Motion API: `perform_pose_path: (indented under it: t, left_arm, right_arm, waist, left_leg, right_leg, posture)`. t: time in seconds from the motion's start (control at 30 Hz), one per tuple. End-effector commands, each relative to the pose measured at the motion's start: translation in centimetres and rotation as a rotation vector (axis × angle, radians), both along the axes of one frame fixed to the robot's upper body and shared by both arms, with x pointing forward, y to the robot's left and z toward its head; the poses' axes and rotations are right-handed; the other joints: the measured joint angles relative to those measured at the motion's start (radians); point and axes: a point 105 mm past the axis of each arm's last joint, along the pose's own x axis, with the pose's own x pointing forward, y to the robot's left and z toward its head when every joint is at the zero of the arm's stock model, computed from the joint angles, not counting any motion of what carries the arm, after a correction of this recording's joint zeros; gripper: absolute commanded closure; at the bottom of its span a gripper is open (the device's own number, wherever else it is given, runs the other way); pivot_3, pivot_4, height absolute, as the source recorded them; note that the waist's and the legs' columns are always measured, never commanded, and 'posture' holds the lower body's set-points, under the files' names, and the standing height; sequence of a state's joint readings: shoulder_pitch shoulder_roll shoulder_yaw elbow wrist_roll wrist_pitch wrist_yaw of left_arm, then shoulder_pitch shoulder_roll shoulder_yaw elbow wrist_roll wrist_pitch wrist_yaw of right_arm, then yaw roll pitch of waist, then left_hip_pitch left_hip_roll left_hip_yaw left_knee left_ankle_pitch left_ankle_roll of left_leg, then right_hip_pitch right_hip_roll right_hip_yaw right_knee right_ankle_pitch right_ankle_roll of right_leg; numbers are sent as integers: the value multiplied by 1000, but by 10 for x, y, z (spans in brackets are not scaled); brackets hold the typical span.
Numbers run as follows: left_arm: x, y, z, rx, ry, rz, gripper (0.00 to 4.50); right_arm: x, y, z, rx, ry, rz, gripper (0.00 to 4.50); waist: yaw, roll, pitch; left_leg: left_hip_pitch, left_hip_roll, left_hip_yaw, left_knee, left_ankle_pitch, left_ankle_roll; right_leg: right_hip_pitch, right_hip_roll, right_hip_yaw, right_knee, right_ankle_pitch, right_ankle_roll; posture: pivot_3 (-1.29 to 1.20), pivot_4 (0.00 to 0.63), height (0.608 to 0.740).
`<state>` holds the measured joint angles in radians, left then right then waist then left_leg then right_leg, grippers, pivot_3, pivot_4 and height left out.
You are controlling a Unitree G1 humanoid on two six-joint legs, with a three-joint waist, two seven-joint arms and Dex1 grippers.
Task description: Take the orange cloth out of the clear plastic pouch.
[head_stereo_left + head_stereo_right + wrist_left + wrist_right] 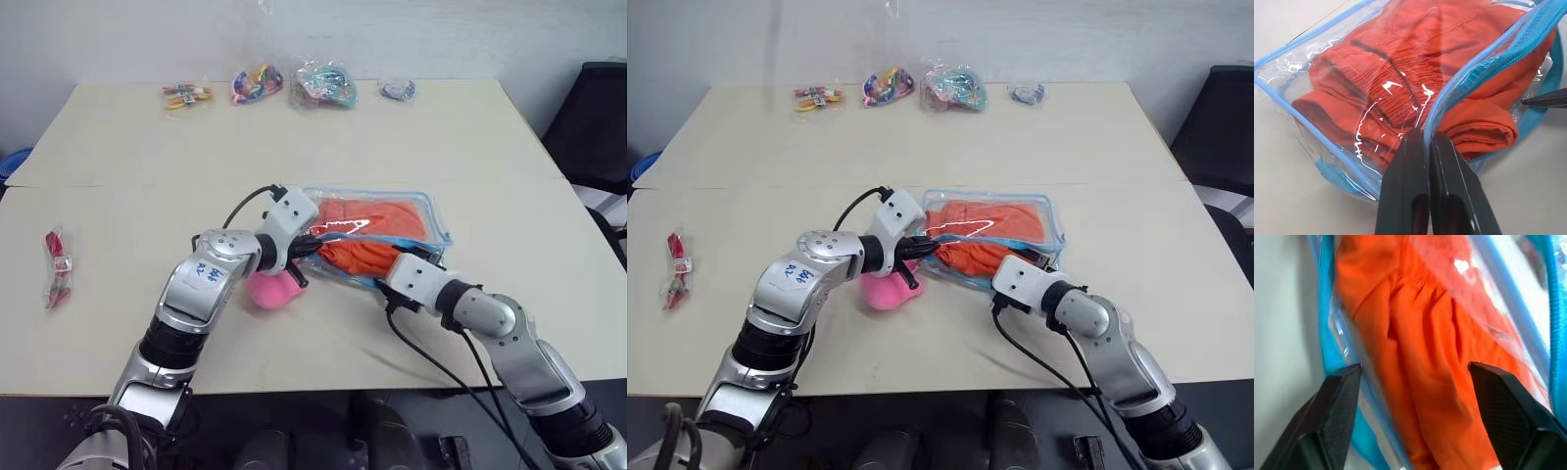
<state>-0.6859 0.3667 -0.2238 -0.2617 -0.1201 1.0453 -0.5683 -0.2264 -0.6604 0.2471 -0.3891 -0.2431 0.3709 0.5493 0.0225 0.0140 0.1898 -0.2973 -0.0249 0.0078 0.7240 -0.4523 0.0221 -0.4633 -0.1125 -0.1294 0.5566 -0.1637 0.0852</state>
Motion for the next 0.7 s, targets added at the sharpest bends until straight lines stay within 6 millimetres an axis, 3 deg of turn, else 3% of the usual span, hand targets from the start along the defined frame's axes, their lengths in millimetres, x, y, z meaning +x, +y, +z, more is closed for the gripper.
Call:
perform_pose_path:
  t: [0.03,0.27,0.4,0.7]
  left_arm:
    - [-4,-6,11,-11,-49,-35,4500]
    - [-6,-8,11,-16,-50,-46,4500]
    - [-6,-8,12,-14,-57,-46,4500]
    - [-5,-4,8,10,-71,-43,4500]
  right_arm:
    - [6,0,1,-64,-49,-1,929]
    - [19,6,1,-31,-50,-32,929]
    - [26,14,10,132,-2,-58,929]
    - [27,15,12,202,43,-66,929]
  waist:
    - [-1,0,0]
    - [-3,0,0]
    - [-6,0,0]
    - [-7,0,0]
  left_leg:
    - [0,0,0,0,0,0]
    - [0,0,0,0,0,-1]
    - [1,1,0,0,0,-1]
    - [1,0,-1,0,0,-1]
  right_leg:
    - [0,0,0,0,0,0]
    - [0,0,0,0,0,0]
    - [0,0,0,0,0,0]
    - [0,0,0,0,0,0]
  posture:
    - [0,150,740]
    - [0,150,740]
    - [0,150,740]
    - [0,150,740]
